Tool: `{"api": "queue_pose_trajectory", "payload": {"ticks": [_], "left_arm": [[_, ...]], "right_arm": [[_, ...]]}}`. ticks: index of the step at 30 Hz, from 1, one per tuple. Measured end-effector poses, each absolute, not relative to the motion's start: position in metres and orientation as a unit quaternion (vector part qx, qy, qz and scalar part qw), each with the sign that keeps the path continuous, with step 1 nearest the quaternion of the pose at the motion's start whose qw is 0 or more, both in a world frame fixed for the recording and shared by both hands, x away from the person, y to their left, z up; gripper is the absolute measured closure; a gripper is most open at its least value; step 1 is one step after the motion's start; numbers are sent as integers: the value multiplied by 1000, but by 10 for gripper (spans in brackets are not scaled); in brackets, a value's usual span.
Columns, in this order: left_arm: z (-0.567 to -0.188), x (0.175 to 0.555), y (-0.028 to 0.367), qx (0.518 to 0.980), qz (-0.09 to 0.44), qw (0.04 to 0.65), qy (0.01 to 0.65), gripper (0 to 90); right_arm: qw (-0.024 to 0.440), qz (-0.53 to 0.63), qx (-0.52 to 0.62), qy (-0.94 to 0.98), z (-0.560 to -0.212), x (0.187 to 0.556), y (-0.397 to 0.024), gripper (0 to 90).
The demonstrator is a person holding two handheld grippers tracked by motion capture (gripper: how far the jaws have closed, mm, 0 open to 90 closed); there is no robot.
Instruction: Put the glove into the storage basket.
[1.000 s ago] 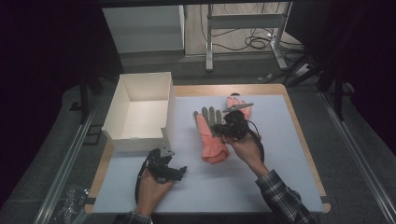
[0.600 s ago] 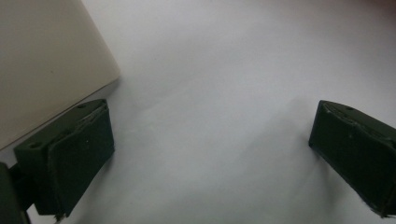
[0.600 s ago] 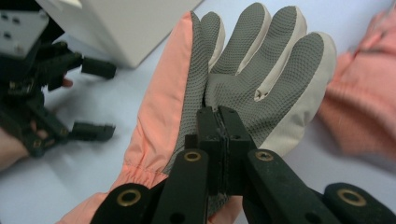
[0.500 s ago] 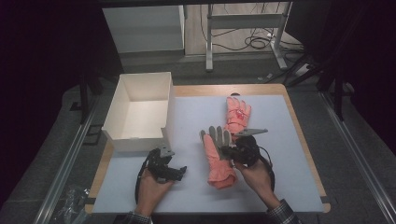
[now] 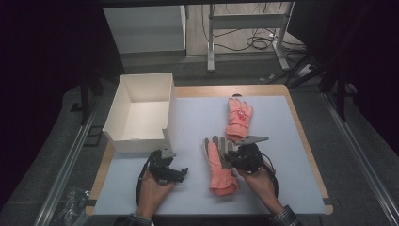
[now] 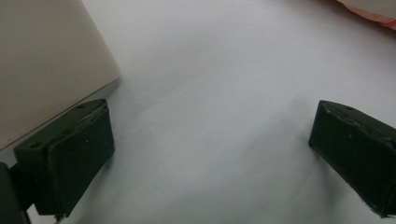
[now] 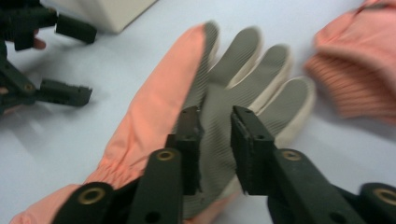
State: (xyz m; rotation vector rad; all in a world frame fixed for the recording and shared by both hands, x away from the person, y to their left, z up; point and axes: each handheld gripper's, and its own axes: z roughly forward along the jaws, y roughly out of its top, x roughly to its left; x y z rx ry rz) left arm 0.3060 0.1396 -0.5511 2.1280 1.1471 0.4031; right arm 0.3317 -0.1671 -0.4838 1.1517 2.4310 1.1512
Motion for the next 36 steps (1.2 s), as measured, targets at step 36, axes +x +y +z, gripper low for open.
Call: {"api": "queue_pose_trajectory", "payload": {"ticks": [36], "left_arm": [[-551, 306, 140, 819, 154, 337, 438, 0]], "right_arm": [[187, 336, 462, 799, -489, 509, -200, 450]]}}
